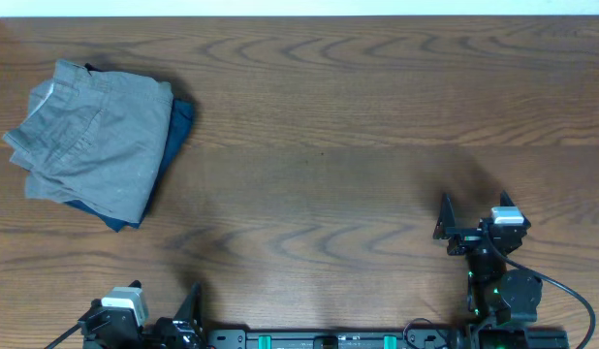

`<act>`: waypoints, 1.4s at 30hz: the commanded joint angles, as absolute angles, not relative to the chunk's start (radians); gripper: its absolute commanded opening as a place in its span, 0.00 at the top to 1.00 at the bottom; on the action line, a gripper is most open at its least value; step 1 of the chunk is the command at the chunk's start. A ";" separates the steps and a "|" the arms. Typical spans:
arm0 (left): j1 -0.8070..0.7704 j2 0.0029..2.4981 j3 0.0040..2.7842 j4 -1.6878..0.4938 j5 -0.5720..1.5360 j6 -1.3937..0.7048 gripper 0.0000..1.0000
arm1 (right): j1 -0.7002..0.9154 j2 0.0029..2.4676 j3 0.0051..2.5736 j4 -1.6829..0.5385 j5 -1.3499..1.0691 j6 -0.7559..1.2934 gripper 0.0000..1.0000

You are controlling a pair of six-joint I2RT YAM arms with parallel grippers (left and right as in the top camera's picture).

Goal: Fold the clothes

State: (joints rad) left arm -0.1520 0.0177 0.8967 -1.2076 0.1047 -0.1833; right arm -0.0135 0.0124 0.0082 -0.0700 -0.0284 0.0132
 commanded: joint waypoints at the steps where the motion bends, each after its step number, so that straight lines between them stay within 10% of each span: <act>1: -0.151 0.020 0.898 -1.208 0.104 -0.189 0.02 | -0.006 0.009 0.006 -0.073 -0.019 -0.002 0.01; 16: 0.014 0.002 0.640 -0.891 0.047 -0.006 0.02 | -0.006 0.009 0.006 -0.073 -0.019 -0.002 0.01; 33: 0.023 0.002 0.022 0.011 0.095 0.015 0.02 | -0.006 0.009 0.006 -0.073 -0.019 -0.001 0.01; 42: 0.023 0.002 0.004 -0.063 0.120 0.120 0.02 | -0.006 0.009 0.006 -0.073 -0.019 -0.001 0.01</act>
